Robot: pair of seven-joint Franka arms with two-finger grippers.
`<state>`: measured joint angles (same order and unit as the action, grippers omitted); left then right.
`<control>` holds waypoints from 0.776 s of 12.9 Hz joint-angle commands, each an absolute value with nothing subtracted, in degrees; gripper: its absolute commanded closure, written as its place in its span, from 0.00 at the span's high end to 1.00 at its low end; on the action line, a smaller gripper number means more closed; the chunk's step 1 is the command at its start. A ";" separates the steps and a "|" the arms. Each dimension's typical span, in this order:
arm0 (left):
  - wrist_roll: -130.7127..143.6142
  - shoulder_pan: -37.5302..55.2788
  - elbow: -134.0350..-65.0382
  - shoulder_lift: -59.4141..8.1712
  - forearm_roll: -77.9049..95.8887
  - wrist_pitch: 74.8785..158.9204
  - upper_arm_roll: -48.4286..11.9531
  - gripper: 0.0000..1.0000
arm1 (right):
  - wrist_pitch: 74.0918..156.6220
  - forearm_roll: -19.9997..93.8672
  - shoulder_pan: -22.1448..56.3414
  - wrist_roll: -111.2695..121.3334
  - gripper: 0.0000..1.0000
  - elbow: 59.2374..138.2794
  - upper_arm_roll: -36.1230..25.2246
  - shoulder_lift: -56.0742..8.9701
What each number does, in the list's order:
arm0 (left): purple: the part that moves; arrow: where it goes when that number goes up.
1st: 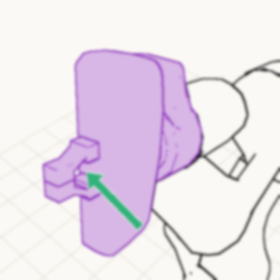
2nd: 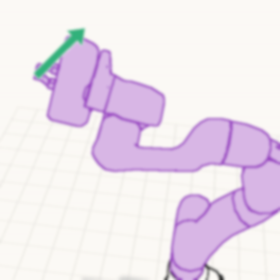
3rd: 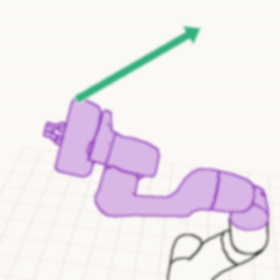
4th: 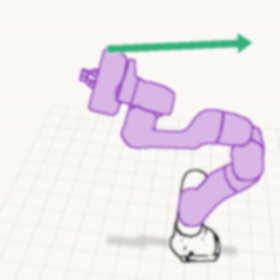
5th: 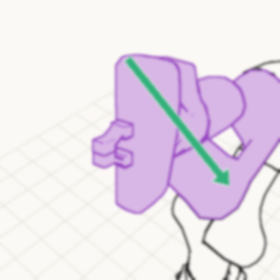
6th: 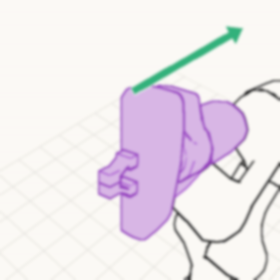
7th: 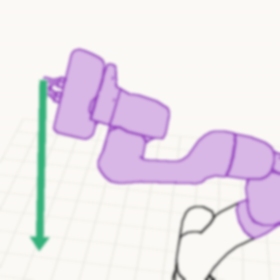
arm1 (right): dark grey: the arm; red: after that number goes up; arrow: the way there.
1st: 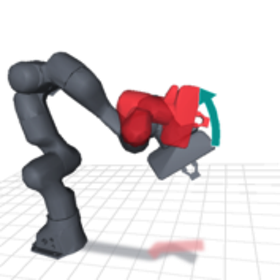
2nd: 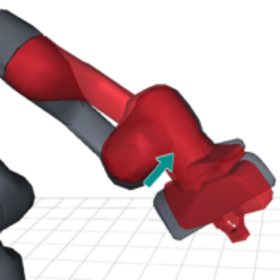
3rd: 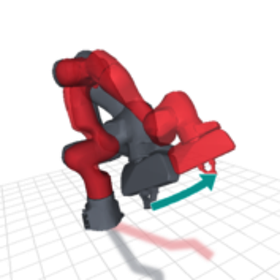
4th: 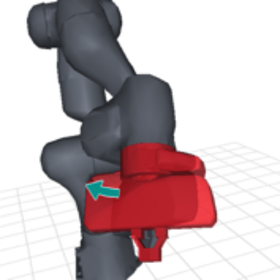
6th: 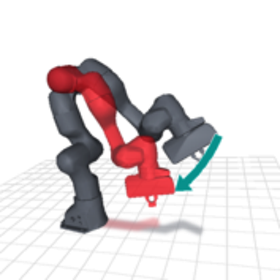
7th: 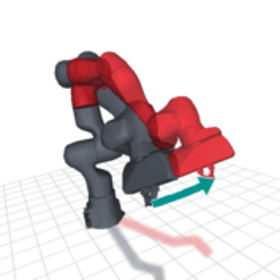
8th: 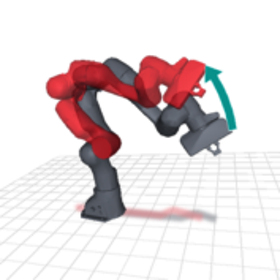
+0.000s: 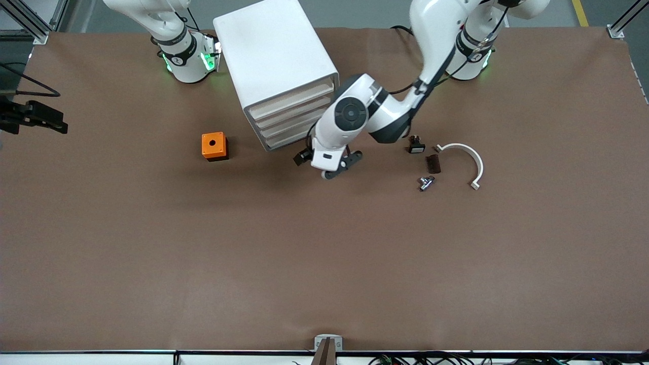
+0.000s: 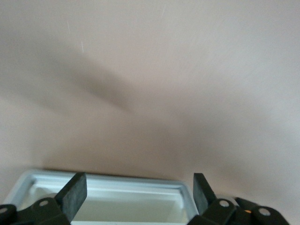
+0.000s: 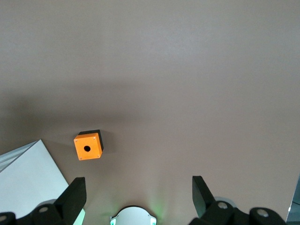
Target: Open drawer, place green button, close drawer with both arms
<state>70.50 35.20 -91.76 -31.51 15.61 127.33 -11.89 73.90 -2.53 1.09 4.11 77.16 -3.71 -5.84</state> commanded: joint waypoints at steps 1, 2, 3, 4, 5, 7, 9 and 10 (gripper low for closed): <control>64.27 28.33 -90.27 -24.28 14.15 117.81 -12.13 0.99 | 72.42 0.34 -1.40 4.13 1.00 81.29 -3.16 -0.80; 61.29 25.34 -90.18 -21.73 14.06 114.64 -12.13 0.99 | 72.77 1.40 -1.32 4.22 1.00 81.73 -3.16 -0.18; 57.17 22.53 -90.18 -18.58 13.98 110.09 -12.04 0.99 | 73.12 1.49 -1.14 4.22 1.00 82.17 -3.25 -0.18; 52.95 19.28 -90.18 -16.28 13.97 105.69 -12.04 0.99 | 74.43 1.49 -0.62 4.22 1.00 83.05 -3.77 0.35; 48.04 15.68 -90.18 -14.08 13.89 101.99 -12.04 0.99 | 75.66 1.49 0.69 4.22 1.00 84.54 -4.13 1.31; 38.63 9.95 -90.26 -11.00 10.13 96.35 -12.22 0.99 | 79.09 1.49 4.46 4.22 1.00 88.05 -6.75 3.77; 33.77 6.44 -90.53 -8.54 4.95 93.35 -12.22 0.99 | 80.94 1.49 4.75 4.39 1.00 89.73 -7.64 4.57; 30.36 4.33 -90.61 -7.74 4.14 92.99 -12.22 0.99 | 81.56 1.49 4.75 4.57 1.00 89.82 -7.65 4.74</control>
